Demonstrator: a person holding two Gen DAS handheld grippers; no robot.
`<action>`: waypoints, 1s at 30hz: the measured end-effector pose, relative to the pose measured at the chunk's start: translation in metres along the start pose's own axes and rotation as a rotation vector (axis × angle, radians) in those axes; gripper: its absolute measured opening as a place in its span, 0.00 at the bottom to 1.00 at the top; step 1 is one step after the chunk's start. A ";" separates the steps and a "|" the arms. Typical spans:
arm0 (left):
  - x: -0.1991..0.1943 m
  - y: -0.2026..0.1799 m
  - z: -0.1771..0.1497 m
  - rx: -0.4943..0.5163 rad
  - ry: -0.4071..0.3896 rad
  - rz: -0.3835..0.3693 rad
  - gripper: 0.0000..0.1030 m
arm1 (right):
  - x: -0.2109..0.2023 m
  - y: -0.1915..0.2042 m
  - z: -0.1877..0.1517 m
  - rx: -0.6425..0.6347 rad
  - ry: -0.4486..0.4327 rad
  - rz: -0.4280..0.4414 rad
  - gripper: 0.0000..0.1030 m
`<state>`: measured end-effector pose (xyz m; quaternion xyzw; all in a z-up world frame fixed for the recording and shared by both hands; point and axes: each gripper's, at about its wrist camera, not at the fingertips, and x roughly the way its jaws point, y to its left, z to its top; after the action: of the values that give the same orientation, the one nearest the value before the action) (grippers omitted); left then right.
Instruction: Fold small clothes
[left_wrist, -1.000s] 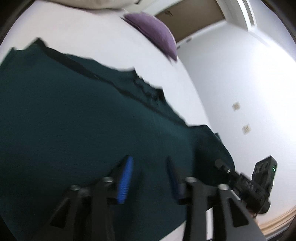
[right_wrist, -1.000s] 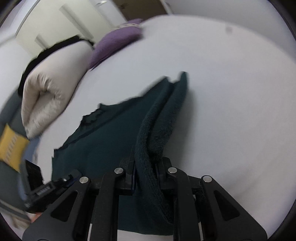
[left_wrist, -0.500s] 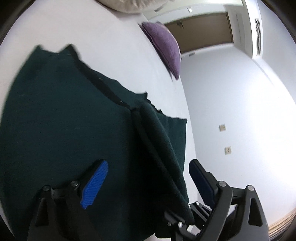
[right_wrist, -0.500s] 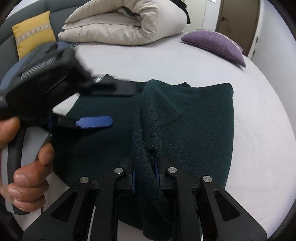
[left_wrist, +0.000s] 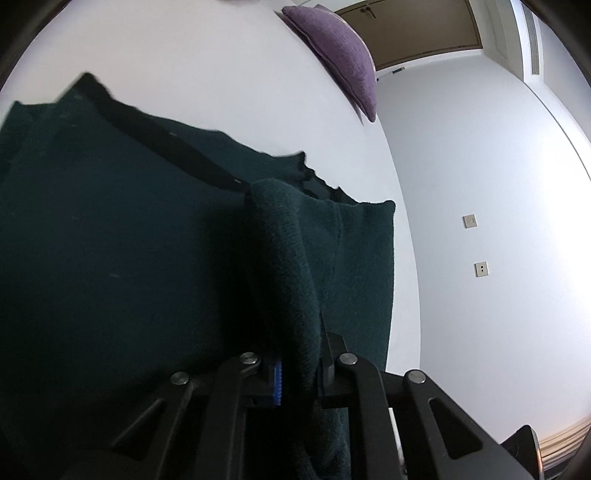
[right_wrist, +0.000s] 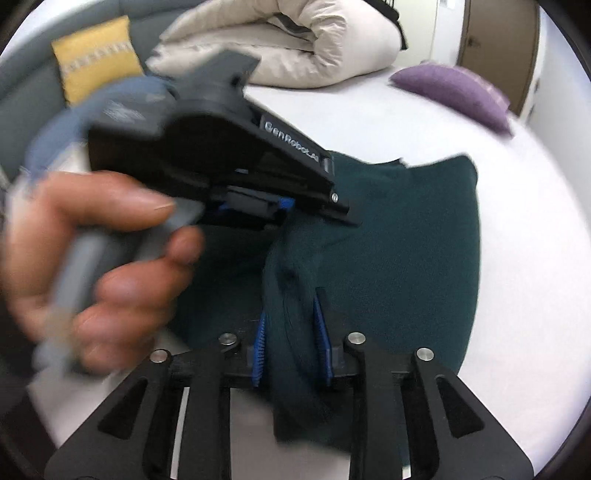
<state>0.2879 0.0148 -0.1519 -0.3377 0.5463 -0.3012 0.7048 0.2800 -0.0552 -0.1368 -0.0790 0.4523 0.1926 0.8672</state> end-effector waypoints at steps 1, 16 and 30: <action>-0.007 0.003 0.001 0.000 -0.005 -0.001 0.13 | -0.022 -0.011 -0.014 0.036 -0.029 0.078 0.26; -0.099 0.058 0.029 0.035 -0.015 0.093 0.12 | -0.004 -0.033 -0.018 0.156 -0.062 0.198 0.29; -0.136 0.088 0.011 0.009 -0.158 0.188 0.20 | 0.036 -0.001 -0.021 0.119 -0.021 0.269 0.29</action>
<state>0.2732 0.1763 -0.1433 -0.3045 0.5169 -0.2089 0.7723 0.2831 -0.0532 -0.1781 0.0358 0.4602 0.2806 0.8416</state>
